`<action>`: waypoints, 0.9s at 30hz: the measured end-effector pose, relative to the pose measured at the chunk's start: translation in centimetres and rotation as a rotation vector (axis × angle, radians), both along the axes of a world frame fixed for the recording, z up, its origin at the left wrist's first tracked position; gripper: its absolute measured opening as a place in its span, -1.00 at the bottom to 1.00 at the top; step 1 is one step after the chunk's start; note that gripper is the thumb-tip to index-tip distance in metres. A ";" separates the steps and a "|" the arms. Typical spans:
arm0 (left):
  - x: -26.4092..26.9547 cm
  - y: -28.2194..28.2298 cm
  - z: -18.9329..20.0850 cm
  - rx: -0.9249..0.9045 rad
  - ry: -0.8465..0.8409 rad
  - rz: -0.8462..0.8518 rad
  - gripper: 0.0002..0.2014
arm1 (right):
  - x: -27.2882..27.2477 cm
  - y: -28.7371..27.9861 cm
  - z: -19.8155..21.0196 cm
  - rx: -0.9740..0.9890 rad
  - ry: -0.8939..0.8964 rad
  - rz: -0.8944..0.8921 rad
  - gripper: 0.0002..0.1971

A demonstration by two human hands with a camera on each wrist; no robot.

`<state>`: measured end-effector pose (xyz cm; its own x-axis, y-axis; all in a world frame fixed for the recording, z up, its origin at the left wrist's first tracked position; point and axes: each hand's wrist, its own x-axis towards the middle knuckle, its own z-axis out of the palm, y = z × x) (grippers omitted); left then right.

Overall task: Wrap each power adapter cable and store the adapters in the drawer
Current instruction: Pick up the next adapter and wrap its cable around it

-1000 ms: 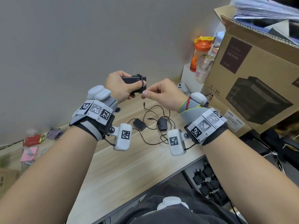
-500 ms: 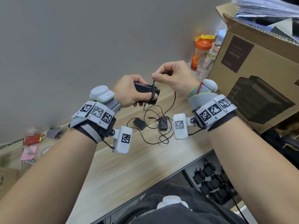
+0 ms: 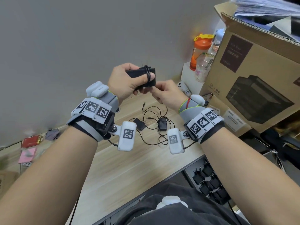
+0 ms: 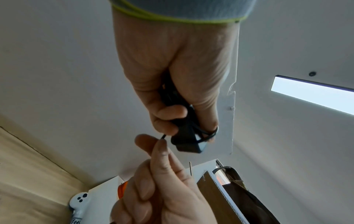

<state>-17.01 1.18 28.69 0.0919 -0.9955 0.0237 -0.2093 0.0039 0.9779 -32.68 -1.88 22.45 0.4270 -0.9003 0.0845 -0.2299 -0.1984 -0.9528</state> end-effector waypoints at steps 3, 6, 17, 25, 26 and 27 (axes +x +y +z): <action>0.4 -0.7 -0.3 -0.005 0.007 0.077 -0.65 | 0.7 0.6 0.0 -0.008 0.022 0.054 -0.78; 1.0 -1.1 -0.7 0.016 -0.019 0.121 -0.61 | 0.7 1.0 1.1 -0.067 0.152 0.052 -0.78; 2.4 -0.6 -1.9 0.131 -0.364 0.026 -0.59 | -0.7 -0.9 3.6 -0.165 0.117 0.007 -0.81; 1.0 0.5 -0.7 0.129 -0.287 -0.174 -0.57 | -2.0 -2.6 4.9 -0.188 -0.018 -0.051 -0.87; 0.7 0.6 -0.5 0.119 -0.269 -0.190 -0.57 | -2.0 -2.7 4.8 -0.188 -0.025 -0.057 -0.86; 0.5 0.8 -0.2 0.105 -0.250 -0.203 -0.57 | -2.1 -2.8 4.6 -0.184 -0.030 -0.060 -0.86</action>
<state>-16.55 1.95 28.51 -0.1044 -0.9910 -0.0835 -0.4479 -0.0281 0.8937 -34.76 -4.65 27.00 0.3673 -0.8924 0.2620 -0.2183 -0.3565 -0.9084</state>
